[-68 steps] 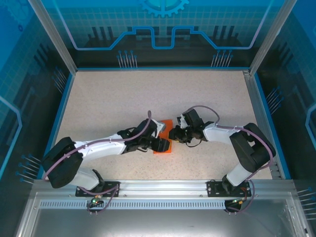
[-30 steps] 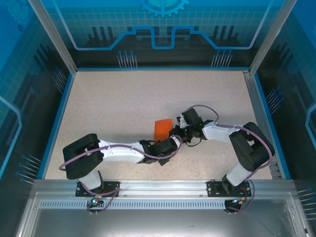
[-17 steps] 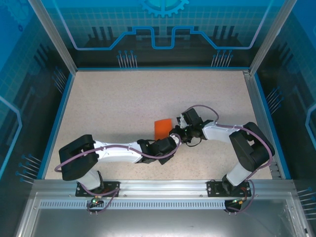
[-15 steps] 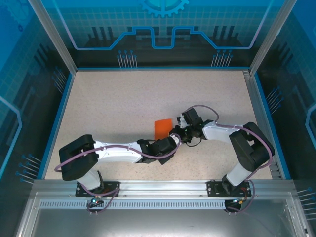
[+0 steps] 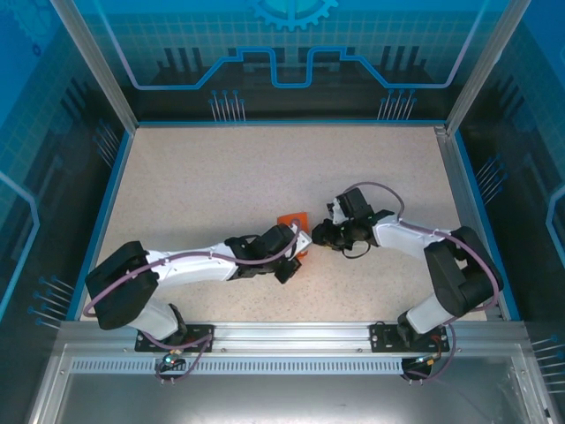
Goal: Fold a paper plane with a square sheet of paper (pick it up from the middle)
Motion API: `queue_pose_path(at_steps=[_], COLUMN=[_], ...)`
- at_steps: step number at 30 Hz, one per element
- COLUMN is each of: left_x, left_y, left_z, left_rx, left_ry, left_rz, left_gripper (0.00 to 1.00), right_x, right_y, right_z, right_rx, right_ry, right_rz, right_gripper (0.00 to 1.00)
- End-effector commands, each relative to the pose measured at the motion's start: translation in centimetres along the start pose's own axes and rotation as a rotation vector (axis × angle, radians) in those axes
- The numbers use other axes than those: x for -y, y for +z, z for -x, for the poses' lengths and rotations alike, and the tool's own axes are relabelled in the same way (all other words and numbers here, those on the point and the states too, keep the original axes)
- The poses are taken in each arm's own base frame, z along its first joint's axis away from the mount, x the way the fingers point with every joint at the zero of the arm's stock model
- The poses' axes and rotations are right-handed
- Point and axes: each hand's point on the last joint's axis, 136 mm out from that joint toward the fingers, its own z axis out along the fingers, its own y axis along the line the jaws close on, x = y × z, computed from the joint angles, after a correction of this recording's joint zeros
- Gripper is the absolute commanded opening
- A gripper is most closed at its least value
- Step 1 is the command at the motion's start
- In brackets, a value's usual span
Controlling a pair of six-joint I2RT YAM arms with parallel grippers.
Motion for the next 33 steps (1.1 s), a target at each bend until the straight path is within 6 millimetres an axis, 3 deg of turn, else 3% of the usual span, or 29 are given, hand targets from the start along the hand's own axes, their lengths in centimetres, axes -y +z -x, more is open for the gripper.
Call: queue_pose_path(at_steps=[1,4,8,14,23,33], left_x=[1.1,1.0,0.9,0.1,-1.4,-3.5], left_y=[-0.5,-0.3,-0.1,0.0,0.5,2.0], left_z=[0.0,0.0,0.0,-0.3,0.0,-0.4], left_rx=[0.002,-0.006,-0.013,-0.015,-0.033,-0.082], left_ry=[-0.041,-0.054,-0.068,-0.110,-0.189,-0.260], left_rz=[-0.099,-0.113,-0.116,-0.114,-0.153,-0.126], left_gripper=[0.00,0.00,0.00,0.00,0.00,0.00], right_x=[-2.1,-3.4,-4.1,-1.5,1.7,1.9], right_y=[-1.0,-0.2,1.9,5.1,7.2,7.4], right_z=[1.0,1.7,1.9,2.1,0.9,0.8], right_rx=[-0.003,-0.034,-0.095,-0.152,-0.235,-0.244], right_ry=[-0.096,-0.132,-0.147,-0.131,-0.190,-0.196], right_rz=[0.045,0.071,0.085,-0.003,-0.120,-0.129], right_gripper=[0.22,0.15,0.15,0.14,0.15,0.15])
